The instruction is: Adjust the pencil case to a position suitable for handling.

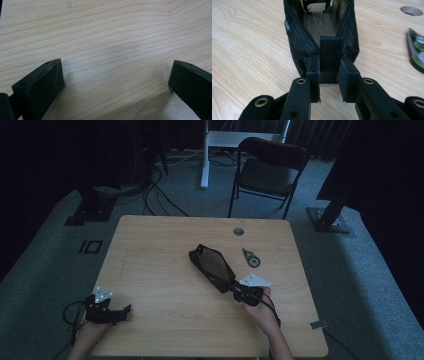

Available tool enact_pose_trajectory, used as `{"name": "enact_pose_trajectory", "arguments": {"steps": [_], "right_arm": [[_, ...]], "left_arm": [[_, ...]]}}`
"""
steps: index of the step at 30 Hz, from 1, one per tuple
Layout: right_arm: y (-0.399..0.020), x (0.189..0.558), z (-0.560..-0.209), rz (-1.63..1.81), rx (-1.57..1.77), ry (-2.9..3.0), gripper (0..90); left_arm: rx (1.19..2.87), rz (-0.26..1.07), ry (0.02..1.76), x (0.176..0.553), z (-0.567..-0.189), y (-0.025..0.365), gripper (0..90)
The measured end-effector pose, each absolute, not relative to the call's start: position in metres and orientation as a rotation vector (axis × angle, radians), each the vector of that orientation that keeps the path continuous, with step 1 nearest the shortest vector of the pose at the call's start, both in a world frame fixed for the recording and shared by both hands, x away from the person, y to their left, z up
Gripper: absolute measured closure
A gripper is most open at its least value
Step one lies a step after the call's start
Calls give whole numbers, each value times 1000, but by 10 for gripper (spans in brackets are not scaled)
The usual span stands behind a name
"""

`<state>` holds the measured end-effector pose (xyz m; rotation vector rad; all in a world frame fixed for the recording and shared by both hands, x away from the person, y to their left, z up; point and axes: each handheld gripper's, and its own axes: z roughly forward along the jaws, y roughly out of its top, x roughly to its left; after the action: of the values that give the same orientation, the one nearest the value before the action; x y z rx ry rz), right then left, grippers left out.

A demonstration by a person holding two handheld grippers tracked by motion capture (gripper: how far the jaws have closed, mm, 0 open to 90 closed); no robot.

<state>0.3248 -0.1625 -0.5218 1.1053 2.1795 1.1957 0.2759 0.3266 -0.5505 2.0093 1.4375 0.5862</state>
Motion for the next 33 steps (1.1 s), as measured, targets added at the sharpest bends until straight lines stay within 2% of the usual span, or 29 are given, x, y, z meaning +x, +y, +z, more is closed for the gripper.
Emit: {"name": "enact_pose_trajectory", "arguments": {"steps": [33], "right_arm": [[-219, 262, -524, 1167, 1161, 2118, 729]], "left_arm": [[2009, 587, 1438, 276, -550, 327, 1]]}}
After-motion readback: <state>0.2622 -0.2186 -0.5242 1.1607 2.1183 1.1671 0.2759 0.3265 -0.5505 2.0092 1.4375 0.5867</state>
